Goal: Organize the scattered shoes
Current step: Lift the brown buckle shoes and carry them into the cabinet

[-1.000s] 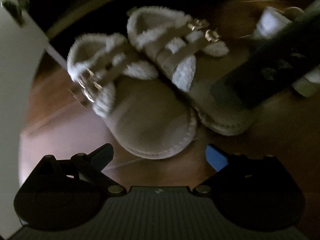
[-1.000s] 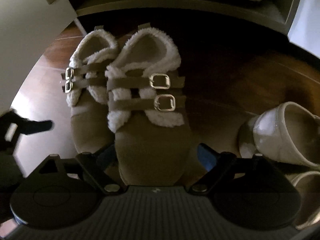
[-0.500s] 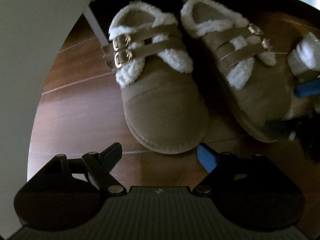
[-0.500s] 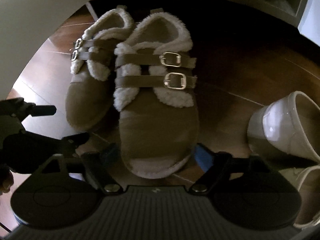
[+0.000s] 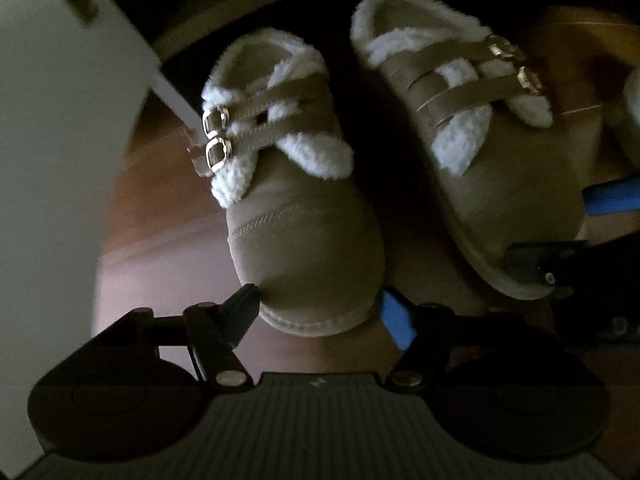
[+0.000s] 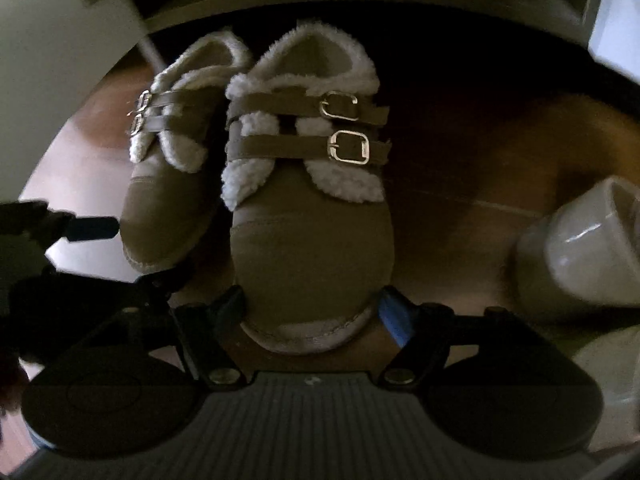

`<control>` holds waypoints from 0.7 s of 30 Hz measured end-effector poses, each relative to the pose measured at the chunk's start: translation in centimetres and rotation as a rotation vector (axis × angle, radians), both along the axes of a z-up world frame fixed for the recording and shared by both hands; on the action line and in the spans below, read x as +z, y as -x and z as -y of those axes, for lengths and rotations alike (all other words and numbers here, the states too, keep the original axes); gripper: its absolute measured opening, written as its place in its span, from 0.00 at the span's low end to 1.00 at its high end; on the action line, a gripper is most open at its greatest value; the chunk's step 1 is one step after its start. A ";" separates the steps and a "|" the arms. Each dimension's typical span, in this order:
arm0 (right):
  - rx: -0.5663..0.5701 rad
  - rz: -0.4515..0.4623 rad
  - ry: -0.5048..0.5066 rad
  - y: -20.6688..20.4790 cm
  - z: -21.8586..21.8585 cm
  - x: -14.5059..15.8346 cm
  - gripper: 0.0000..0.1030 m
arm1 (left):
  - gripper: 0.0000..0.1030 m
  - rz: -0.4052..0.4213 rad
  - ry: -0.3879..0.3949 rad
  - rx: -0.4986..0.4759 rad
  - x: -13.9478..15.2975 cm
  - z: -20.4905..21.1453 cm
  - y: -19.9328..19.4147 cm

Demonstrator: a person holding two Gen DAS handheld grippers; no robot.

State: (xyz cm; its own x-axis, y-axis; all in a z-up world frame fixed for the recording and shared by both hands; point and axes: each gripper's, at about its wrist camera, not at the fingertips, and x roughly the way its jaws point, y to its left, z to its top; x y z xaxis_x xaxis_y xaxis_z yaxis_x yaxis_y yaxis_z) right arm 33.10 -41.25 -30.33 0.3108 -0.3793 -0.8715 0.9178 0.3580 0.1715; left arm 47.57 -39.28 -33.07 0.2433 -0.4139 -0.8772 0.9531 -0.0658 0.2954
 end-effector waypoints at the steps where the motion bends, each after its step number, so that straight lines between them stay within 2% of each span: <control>1: -0.020 0.006 0.008 -0.3 0.4 0.1 0.68 | 0.66 -0.002 -0.006 0.004 -0.1 0.6 -0.4; 6: -0.048 -0.005 0.047 -1.4 1.9 0.2 0.68 | 0.66 -0.003 0.015 0.003 -0.4 2.6 -1.4; 10: 0.026 -0.053 0.110 -2.2 3.4 0.2 0.68 | 0.66 -0.008 0.049 -0.030 -0.6 4.0 -1.6; 13: 0.084 -0.055 0.126 -2.4 5.9 -0.8 0.69 | 0.66 -0.026 0.082 -0.051 -0.3 4.2 -1.4; 16: 0.119 -0.032 0.101 -1.8 6.4 -0.1 0.69 | 0.66 -0.055 0.084 -0.058 0.2 2.9 -1.1; 18: 0.134 0.014 0.123 -0.3 5.5 0.7 0.72 | 0.66 -0.068 0.070 -0.047 0.1 1.7 -0.9; 20: 0.136 -0.004 0.122 1.2 3.8 1.1 0.72 | 0.66 -0.088 0.050 -0.034 -0.3 0.1 -0.8; 21: 0.138 -0.014 0.113 1.7 3.1 1.1 0.63 | 0.65 -0.099 0.033 -0.029 -0.8 -0.7 -0.7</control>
State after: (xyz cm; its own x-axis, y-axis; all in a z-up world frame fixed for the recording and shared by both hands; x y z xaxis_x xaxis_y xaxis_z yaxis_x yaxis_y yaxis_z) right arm 31.44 -44.37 -29.22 0.3548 -0.4294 -0.8305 0.8607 0.4969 0.1108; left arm 48.29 -38.63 -33.84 0.1437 -0.4487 -0.8821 0.9756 -0.0852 0.2023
